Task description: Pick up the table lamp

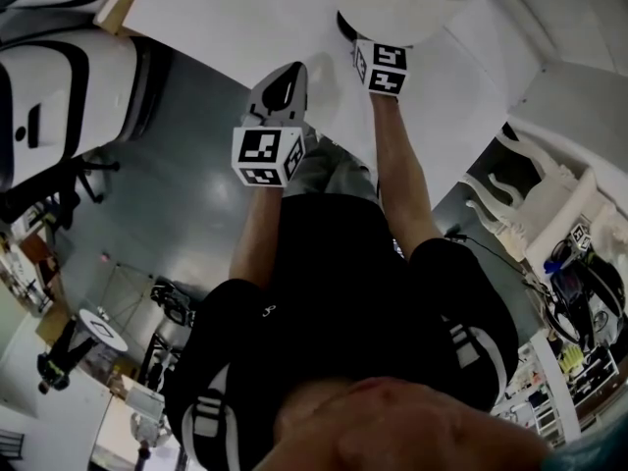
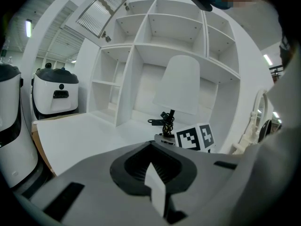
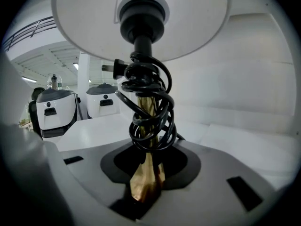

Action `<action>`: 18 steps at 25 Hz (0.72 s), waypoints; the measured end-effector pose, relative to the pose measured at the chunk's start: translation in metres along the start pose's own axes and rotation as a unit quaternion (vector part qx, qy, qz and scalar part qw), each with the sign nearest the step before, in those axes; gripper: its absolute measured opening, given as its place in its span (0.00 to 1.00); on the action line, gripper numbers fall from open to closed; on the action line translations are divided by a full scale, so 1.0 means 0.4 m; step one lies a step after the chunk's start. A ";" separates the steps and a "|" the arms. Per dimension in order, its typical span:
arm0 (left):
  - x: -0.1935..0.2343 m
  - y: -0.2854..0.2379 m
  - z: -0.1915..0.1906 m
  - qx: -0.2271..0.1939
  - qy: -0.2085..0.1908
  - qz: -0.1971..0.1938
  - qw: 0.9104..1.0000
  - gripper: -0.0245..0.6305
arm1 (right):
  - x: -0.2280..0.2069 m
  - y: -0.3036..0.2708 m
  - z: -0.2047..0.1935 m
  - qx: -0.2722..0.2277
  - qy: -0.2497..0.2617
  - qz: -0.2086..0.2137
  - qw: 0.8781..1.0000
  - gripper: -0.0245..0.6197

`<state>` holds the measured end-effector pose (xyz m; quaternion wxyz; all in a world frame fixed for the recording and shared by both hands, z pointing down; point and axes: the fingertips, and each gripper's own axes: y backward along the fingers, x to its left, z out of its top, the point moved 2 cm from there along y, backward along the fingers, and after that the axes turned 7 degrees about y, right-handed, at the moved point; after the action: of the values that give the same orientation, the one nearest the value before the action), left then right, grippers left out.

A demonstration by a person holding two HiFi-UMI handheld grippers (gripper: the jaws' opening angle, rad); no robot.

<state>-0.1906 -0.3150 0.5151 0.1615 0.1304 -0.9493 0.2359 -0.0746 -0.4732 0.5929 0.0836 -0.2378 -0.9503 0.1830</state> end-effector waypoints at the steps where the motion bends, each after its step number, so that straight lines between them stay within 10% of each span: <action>1: 0.001 0.000 0.004 -0.001 0.000 -0.001 1.000 0.05 | 0.001 0.002 0.001 0.007 -0.006 0.003 1.000 0.22; 18: -0.081 -0.011 0.062 -0.033 0.001 -0.040 0.999 0.05 | 0.047 0.150 -0.018 0.079 -0.004 0.041 0.996 0.21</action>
<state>-0.1656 -0.3252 0.4841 0.1756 0.1623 -0.9506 0.1980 -0.0639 -0.4126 0.5776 0.0904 -0.2680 -0.9228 0.2616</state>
